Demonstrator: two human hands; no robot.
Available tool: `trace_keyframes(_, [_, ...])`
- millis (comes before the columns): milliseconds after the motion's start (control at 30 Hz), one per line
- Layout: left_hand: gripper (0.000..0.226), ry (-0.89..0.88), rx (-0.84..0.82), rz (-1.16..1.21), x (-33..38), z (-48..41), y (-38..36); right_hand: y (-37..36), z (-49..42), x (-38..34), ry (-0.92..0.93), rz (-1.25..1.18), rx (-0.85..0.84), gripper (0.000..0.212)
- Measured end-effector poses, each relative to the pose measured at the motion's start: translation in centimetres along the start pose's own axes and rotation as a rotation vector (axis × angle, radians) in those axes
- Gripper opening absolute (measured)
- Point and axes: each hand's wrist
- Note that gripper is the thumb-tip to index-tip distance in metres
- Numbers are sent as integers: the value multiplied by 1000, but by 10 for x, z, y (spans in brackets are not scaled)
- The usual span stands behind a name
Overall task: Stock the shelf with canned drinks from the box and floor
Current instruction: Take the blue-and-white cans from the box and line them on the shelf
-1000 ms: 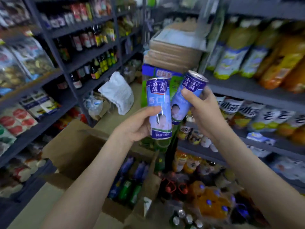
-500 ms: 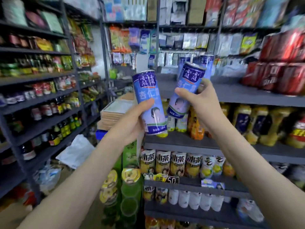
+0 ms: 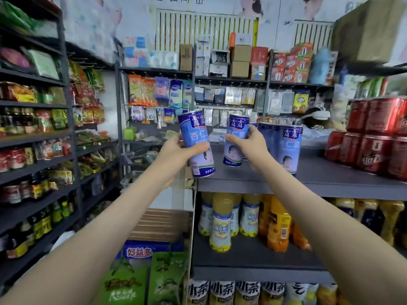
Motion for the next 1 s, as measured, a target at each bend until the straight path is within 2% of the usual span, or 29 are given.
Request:
trace_keyframes(167, [52, -19, -6, 26, -27, -52, 14, -7, -31, 30, -74, 165, 58, 49])
trace_keyframes(267, [43, -19, -27, 42, -40, -70, 13, -2, -43, 39, -112, 242, 43, 50])
trace_keyframes(333, [38, -16, -33, 57, -48, -79, 10, 0, -49, 41, -132, 355, 47, 55])
trace_keyframes(467, [45, -11, -38, 62, -62, -90, 1, 4, -57, 47, -155, 662, 135, 68])
trace_keyframes(533, [46, 4, -66, 78, -67, -94, -4, 4, -59, 49, -157, 685, 158, 67])
trace_keyframes(667, [41, 43, -144, 83, -73, -101, -8, 7, -59, 51, -148, 638, 139, 91])
trace_keyframes(767, [33, 61, -202, 66, -72, -102, -11, 7, -56, 52, 33, 684, 164, 96])
trace_keyframes(833, [32, 71, -209, 59, -72, -103, -13, 8, -60, 47, 172, 961, 181, 98])
trace_keyframes(900, [33, 76, -213, 36, -71, -105, -14, 12, -70, 36, 313, 1317, 169, 92])
trace_keyframes(933, [34, 75, -216, 19, -71, -106, -14, 14, -76, 27, 332, 1447, 116, 88])
trace_keyframes(1000, [32, 69, -225, -8, -70, -107, -16, 18, -84, 7, 254, 1567, -32, 81])
Point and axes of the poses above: each hand's wrist, its own z-axis away from the middle knuckle, its own y-axis out of the back of the hand, x = y × z, and after that the axes turned 7 degrees about -x, right-handed
